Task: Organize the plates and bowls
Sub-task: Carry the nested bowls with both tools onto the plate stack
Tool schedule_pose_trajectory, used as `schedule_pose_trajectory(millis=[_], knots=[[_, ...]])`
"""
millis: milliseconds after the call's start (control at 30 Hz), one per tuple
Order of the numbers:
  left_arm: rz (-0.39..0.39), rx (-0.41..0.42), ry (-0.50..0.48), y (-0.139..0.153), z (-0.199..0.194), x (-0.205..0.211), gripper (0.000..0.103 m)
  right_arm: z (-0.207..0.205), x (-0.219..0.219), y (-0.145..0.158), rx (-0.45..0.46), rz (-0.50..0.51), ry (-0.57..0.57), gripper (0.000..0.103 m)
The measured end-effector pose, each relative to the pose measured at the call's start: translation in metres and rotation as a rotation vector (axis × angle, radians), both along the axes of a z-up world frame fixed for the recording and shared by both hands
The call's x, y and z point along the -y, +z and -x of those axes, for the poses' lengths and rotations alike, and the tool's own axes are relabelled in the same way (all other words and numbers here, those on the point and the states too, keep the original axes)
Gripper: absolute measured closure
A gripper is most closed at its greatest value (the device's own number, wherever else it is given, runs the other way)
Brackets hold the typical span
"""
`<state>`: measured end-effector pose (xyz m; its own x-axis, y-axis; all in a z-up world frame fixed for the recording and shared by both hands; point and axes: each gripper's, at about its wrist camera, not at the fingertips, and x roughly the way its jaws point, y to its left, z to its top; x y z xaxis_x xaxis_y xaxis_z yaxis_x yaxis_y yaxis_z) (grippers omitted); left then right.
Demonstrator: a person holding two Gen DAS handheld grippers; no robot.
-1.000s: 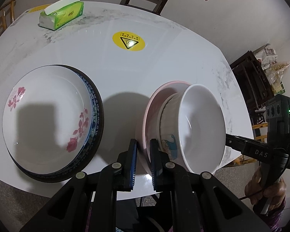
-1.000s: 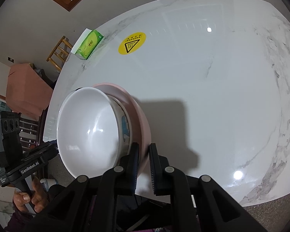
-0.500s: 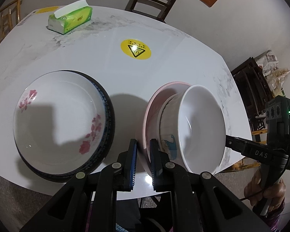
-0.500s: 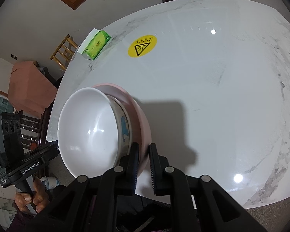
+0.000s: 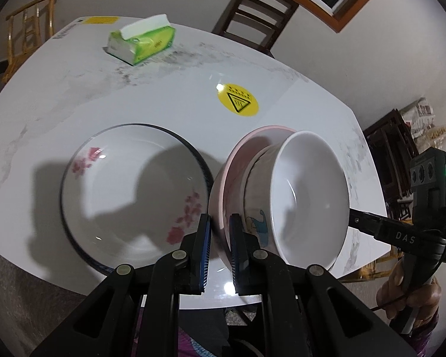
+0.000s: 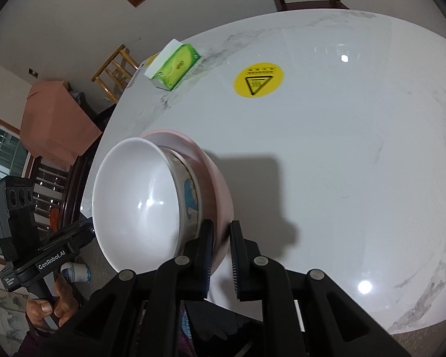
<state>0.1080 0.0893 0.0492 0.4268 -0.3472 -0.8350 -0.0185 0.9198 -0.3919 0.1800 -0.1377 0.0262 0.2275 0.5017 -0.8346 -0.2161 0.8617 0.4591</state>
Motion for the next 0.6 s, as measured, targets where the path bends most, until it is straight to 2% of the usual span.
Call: schedule_pose_trajectory(millis=[600], knots=[[0.004,0.028,0.104,0.01,0.007,-0.054,0.095,-0.018,-0.059,0.011,-0.005,-0.007,0.075,0.091]])
